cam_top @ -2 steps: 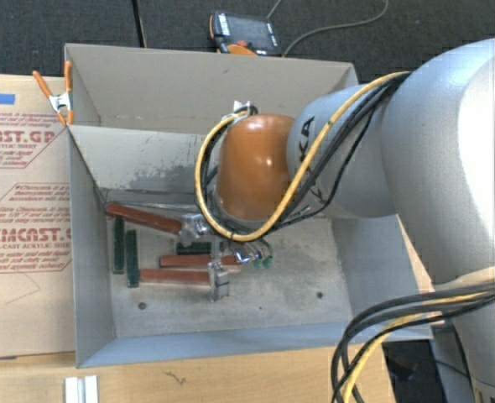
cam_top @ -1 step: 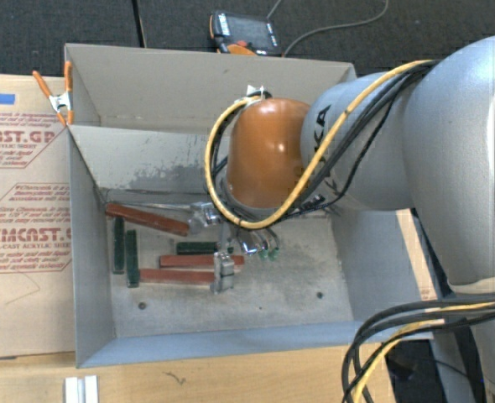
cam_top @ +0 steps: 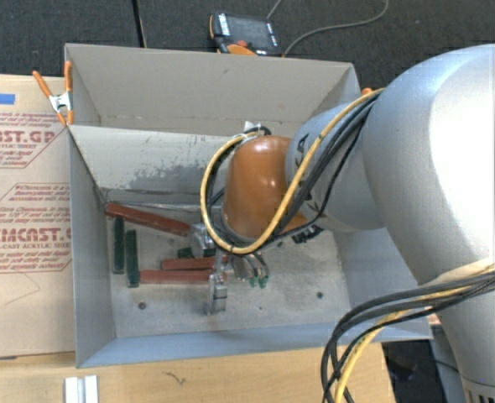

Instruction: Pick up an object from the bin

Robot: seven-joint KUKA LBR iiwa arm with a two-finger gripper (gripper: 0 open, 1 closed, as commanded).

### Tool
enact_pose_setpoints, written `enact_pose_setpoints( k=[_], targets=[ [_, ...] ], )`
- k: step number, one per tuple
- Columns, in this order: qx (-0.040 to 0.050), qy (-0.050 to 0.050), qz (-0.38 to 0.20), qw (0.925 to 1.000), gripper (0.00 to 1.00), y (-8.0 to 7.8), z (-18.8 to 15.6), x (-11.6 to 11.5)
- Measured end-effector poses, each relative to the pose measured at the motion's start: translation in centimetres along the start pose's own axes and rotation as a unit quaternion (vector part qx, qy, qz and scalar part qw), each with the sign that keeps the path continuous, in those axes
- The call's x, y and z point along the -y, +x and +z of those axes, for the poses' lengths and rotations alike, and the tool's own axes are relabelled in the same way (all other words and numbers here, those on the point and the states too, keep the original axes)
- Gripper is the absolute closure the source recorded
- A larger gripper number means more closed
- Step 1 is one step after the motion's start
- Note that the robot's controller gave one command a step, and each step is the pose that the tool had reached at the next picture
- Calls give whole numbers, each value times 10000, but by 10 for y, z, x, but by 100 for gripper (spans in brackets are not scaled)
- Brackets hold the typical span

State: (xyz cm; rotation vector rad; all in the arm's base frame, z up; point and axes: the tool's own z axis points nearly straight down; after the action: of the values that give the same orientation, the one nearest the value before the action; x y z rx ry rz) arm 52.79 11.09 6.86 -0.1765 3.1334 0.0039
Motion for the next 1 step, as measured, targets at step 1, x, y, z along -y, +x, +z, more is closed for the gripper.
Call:
enact_pose_setpoints(
  k=[1],
  targets=[
    [-1,3,-2,10000,0,-1,0,-1]
  ],
)
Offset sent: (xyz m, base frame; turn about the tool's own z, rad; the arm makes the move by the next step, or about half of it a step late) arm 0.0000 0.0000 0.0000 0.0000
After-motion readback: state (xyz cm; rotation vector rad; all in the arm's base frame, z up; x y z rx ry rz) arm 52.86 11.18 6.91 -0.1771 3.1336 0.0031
